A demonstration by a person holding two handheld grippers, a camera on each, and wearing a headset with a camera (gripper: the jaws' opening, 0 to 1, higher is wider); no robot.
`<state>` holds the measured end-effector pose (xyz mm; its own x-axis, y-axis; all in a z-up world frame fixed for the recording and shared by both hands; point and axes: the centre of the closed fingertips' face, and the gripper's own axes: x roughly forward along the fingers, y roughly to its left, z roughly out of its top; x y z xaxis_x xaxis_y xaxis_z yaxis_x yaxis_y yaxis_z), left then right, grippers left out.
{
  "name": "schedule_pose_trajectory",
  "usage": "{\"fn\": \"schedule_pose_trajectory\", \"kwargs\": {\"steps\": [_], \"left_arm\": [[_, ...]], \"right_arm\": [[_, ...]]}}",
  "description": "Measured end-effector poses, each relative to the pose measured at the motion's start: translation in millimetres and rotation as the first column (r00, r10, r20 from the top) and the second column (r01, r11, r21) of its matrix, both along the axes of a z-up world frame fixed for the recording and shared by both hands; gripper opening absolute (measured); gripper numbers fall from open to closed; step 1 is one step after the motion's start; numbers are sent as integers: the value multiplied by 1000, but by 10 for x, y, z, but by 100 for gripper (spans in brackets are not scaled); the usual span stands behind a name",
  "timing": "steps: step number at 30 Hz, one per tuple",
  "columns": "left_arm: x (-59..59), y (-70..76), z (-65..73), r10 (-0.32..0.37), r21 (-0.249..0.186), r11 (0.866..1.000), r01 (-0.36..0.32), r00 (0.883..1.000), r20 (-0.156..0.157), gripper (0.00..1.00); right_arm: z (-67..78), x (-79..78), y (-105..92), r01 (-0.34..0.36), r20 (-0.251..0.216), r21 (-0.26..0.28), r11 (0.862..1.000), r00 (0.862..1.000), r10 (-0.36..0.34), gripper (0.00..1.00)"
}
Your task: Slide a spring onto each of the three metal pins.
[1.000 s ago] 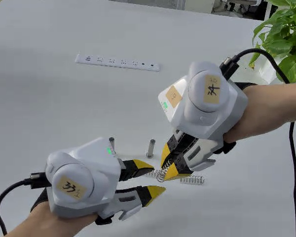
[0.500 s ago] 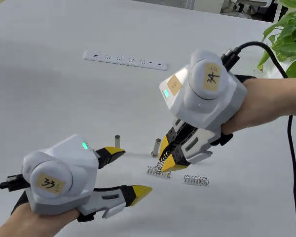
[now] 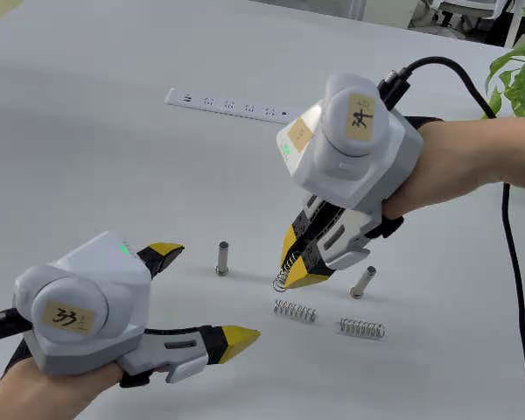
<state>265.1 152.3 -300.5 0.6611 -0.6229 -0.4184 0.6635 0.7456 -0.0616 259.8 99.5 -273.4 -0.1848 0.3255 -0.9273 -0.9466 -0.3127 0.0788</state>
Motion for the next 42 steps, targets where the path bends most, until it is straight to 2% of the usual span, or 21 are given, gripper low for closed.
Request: {"fn": "schedule_pose_trajectory", "kwargs": {"steps": [2,4,6,9,12,14,15,19,24,29,31,42], "left_arm": [[-2,11,-6,4,0,1000,-4,1000,0,87],[-17,17,-35,1,5,1000,-1,1000,-14,90],[-27,14,-68,-7,8,1000,7,1000,-22,93],[-34,9,-93,-7,8,1000,7,999,-33,99],[-54,3,-112,-13,11,1000,13,999,-40,99],[-64,-1,-123,-14,10,1000,15,999,-47,99],[-64,2,-137,-13,12,1000,14,999,-48,99],[-64,14,-142,-6,8,1000,6,999,-52,99],[-68,46,-160,11,6,1000,-11,998,-59,99],[-76,66,-172,22,3,1000,-22,998,-63,99],[-83,70,-190,23,5,1000,-23,997,-71,97],[-88,62,-194,23,-6,1000,-23,997,-77,98]], "right_arm": [[-6,27,23,-8,7,-9,1000,1000,8,7],[-18,68,54,-11,9,-22,1000,1000,11,7],[-50,160,67,-19,29,-57,998,999,21,7],[-42,255,142,-16,38,-62,998,999,18,7],[-8,322,222,-22,57,-63,998,998,26,7],[-1,386,264,-44,89,-73,996,995,50,7],[-4,407,297,-47,87,-78,996,995,53,7],[-16,439,357,-62,105,-100,993,992,73,7],[-57,473,462,-72,112,-104,992,990,84,7],[-96,545,496,-101,157,-139,985,980,123,7],[-82,531,515,-96,144,-138,986,983,115,7],[-173,512,558,-131,154,-182,975,975,160,7]]}}
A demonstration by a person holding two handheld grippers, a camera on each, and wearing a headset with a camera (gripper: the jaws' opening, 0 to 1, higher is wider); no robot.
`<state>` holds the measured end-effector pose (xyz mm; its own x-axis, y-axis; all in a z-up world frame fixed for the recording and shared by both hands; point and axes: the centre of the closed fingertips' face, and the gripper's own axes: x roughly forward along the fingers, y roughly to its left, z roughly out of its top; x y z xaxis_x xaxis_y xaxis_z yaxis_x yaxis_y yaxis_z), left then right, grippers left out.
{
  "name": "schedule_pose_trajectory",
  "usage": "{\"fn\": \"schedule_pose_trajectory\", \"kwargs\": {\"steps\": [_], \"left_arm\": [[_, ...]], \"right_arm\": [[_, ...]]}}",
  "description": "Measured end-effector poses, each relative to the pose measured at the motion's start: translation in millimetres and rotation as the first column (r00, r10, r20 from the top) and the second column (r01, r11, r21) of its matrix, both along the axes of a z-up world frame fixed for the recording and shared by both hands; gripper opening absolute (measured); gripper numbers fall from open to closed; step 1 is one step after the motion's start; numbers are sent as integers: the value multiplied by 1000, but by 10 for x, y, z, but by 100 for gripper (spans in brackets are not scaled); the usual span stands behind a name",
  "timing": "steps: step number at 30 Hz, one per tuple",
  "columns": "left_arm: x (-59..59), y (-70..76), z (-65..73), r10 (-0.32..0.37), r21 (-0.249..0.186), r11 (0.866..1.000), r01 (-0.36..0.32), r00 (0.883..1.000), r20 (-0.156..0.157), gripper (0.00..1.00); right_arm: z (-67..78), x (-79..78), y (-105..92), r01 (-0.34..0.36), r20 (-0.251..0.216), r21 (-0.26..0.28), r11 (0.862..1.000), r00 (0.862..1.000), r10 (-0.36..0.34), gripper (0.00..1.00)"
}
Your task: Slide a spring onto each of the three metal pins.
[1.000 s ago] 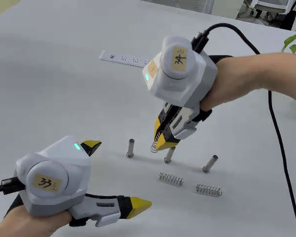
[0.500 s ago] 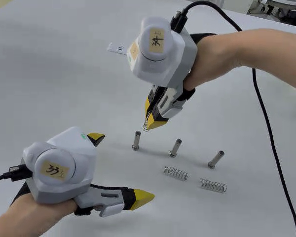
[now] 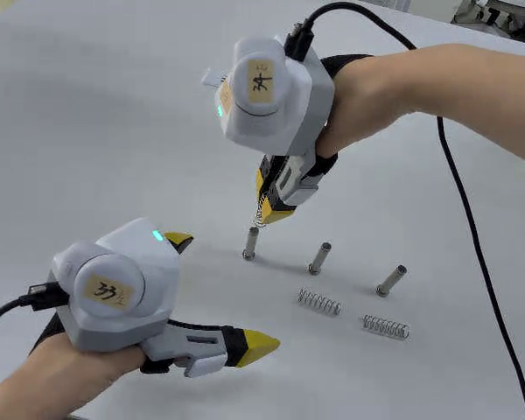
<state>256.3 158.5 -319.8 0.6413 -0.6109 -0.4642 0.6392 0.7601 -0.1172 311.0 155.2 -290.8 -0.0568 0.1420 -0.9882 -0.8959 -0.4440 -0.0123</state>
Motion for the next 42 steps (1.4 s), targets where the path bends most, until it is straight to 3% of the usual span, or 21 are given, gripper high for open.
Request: {"fn": "schedule_pose_trajectory", "kwargs": {"steps": [29,42], "left_arm": [[-50,36,-82,8,2,1000,-8,1000,-26,93],[-65,74,-96,16,2,1000,-16,999,-34,91]], "right_arm": [[-117,-27,46,-29,-3,-16,999,1000,29,7],[-283,-23,52,-47,-5,-35,998,999,47,7]]}}
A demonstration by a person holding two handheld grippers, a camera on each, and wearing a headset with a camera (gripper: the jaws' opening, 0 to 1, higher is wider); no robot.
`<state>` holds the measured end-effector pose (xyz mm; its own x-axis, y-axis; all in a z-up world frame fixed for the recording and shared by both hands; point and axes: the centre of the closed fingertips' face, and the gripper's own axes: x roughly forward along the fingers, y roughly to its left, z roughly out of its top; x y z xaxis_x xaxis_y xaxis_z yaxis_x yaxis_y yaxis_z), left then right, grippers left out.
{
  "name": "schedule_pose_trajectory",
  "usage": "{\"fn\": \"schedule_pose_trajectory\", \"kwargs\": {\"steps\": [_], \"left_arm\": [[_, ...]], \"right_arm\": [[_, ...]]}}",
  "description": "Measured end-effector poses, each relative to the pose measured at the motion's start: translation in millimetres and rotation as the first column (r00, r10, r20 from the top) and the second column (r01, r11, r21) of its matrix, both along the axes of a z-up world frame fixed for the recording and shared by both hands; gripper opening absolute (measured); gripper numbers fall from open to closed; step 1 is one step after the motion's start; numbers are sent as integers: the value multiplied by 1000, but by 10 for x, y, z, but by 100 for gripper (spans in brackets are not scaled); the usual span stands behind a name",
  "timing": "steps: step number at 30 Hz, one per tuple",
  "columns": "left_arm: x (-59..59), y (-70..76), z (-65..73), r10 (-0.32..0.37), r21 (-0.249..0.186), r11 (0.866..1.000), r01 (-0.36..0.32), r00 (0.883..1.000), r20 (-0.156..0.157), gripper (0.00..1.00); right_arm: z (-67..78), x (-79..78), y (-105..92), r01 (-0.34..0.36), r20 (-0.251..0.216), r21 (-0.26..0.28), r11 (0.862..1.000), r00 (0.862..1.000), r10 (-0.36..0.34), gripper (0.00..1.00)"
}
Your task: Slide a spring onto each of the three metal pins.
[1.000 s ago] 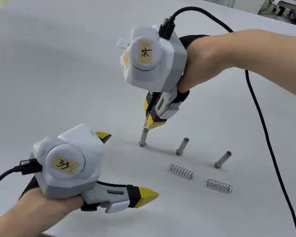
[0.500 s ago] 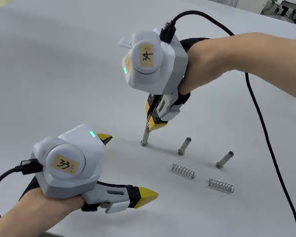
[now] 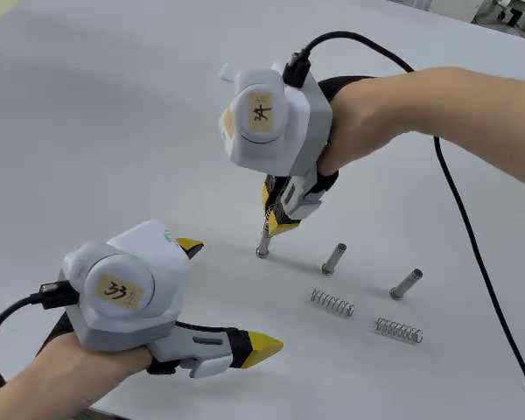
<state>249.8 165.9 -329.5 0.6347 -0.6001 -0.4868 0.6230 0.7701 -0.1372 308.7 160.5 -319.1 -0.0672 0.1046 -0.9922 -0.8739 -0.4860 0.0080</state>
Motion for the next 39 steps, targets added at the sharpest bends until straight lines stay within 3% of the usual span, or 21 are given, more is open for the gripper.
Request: {"fn": "schedule_pose_trajectory", "kwargs": {"steps": [24,39], "left_arm": [[-1,37,-21,17,-9,1000,-17,1000,-7,90],[-34,57,-58,17,-9,1000,-17,1000,-16,90]], "right_arm": [[-312,9,-21,-46,9,-36,998,999,46,7],[-391,-19,-5,-45,9,-25,999,999,45,8]]}}
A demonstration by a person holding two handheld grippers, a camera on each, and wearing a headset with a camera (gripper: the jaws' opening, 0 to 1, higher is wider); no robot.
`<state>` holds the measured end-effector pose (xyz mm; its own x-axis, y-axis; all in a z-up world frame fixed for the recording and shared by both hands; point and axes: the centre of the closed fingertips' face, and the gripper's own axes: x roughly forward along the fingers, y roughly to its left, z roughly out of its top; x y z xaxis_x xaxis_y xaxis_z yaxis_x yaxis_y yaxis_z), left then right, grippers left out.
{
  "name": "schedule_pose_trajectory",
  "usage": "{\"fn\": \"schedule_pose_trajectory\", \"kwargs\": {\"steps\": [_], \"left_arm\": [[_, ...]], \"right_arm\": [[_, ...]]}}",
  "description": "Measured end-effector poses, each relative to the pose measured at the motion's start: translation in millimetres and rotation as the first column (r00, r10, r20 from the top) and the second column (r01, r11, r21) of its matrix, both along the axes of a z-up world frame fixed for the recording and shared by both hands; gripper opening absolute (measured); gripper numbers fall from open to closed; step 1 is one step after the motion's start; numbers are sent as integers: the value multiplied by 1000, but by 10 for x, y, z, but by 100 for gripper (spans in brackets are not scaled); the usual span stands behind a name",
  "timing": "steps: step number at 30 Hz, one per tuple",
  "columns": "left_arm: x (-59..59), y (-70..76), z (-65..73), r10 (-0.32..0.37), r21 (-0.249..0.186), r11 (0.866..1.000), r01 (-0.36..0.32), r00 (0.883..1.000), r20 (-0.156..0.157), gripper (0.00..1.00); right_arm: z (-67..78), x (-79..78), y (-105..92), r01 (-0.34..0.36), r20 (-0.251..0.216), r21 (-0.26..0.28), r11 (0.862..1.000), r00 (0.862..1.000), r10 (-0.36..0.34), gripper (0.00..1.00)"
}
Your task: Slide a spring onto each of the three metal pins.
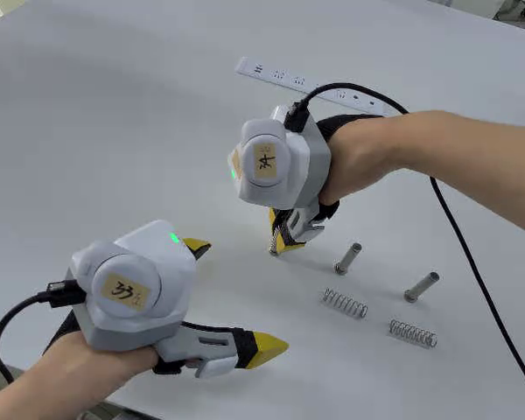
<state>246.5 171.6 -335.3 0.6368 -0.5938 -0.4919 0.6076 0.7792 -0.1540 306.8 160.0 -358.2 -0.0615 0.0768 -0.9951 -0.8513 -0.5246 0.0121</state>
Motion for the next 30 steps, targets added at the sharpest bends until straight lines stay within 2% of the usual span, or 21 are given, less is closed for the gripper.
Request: {"fn": "schedule_pose_trajectory", "kwargs": {"steps": [4,6,8,14,21,23,25,27,30], "left_arm": [[-9,10,-8,2,-1,1000,-2,1000,-2,90],[-18,11,-12,1,1,1000,-1,1000,-3,90],[-23,14,-12,2,-1,1000,-2,1000,-4,90],[-34,29,-25,4,1,1000,-4,1000,-7,90],[-18,39,-5,6,2,1000,-6,1000,-2,90],[-10,36,-1,5,0,1000,-5,1000,0,90],[-5,34,6,4,0,1000,-4,1000,2,90],[-6,22,20,1,-5,1000,-1,1000,3,90],[-3,16,28,-1,-6,1000,1,1000,6,90]], "right_arm": [[-36,-5,-15,-6,4,-2,1000,1000,6,9],[-72,-8,-15,-5,2,-1,1000,1000,5,13],[-95,7,-4,-2,8,8,1000,1000,2,20],[-122,32,-2,5,15,23,1000,1000,-6,49],[-118,12,2,20,0,57,998,1000,-20,66],[-108,-16,5,12,-9,73,997,1000,-11,74],[-93,-28,61,16,-16,120,993,1000,-14,85],[-66,-30,70,27,-17,140,990,1000,-25,92],[-30,-34,79,30,-18,168,985,999,-28,99]]}}
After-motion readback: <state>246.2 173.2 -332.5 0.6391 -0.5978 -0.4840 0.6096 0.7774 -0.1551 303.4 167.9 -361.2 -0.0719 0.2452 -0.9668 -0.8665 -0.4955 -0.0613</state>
